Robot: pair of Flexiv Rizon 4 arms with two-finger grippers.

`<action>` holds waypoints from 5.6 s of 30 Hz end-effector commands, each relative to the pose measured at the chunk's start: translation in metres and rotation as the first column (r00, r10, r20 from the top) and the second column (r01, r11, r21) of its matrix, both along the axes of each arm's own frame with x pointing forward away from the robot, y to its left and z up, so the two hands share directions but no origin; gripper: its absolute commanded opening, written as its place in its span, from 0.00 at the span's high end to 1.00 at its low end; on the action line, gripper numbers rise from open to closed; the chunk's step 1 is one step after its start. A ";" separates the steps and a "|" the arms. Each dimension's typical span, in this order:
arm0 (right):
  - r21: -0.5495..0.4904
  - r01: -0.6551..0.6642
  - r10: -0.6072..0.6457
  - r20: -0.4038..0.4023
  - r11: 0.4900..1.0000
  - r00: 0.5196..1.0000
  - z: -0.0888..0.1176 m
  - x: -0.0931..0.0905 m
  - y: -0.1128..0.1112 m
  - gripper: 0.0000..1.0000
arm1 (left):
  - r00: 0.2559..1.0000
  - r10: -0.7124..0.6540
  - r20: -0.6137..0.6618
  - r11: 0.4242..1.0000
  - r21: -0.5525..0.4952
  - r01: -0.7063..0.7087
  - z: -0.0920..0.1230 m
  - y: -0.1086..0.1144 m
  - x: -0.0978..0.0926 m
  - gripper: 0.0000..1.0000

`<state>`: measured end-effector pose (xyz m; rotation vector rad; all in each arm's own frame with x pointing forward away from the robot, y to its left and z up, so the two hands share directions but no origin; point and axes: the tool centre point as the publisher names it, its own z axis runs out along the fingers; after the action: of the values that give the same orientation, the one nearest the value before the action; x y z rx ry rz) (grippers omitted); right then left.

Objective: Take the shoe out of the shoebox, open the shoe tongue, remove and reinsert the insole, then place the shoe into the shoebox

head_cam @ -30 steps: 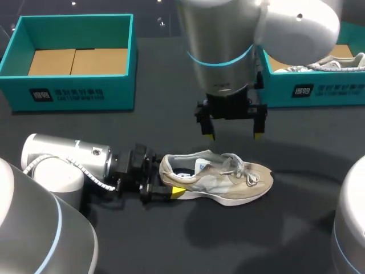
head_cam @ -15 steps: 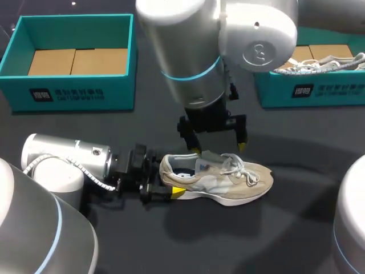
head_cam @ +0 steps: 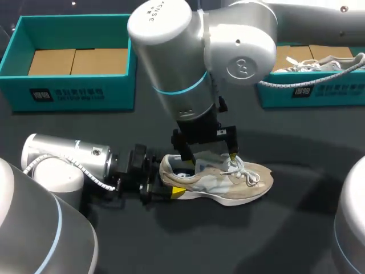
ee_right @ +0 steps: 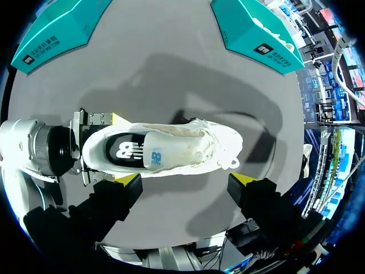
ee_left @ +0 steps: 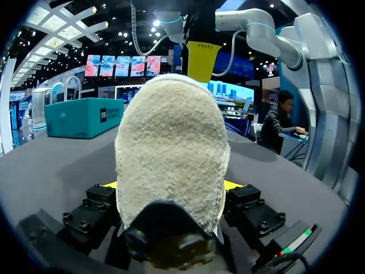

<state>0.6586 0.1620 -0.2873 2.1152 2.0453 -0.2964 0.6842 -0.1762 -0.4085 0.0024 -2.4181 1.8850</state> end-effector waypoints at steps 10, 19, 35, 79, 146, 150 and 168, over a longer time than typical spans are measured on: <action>-0.375 0.289 -0.255 0.137 0.881 0.957 -0.027 -0.001 0.017 0.00 | 1.000 0.003 0.001 1.000 0.000 -0.003 -0.004 0.002 -0.001 1.00; -0.411 0.331 -0.293 0.153 0.849 0.944 -0.039 0.004 0.020 0.00 | 1.000 0.003 0.001 1.000 0.000 -0.003 -0.004 0.002 -0.001 1.00; -0.420 0.428 -0.365 0.225 0.800 0.903 -0.055 0.013 0.016 0.00 | 1.000 0.003 0.001 1.000 0.000 -0.003 -0.004 0.002 -0.001 1.00; -0.347 0.574 -0.513 0.257 0.742 0.819 -0.038 0.011 -0.019 0.40 | 1.000 0.003 0.001 1.000 0.000 -0.003 -0.004 0.002 -0.001 1.00; 0.122 -0.414 0.426 -0.109 0.902 0.898 -0.025 0.040 -0.099 1.00 | 1.000 0.003 0.001 1.000 0.000 -0.003 -0.004 0.002 -0.001 1.00; 0.118 -0.435 0.447 -0.103 0.892 0.888 -0.031 0.041 -0.109 1.00 | 1.000 0.003 0.001 1.000 0.000 -0.003 -0.004 0.002 -0.001 1.00; 0.076 -0.264 0.271 -0.113 0.962 0.956 -0.054 0.043 -0.151 0.59 | 1.000 0.003 0.001 1.000 0.000 -0.003 -0.004 0.002 -0.001 1.00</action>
<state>0.7038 0.0227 -0.3365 1.8355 2.3906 -0.3774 0.6843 -0.1764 -0.4085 0.0030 -2.4182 1.8852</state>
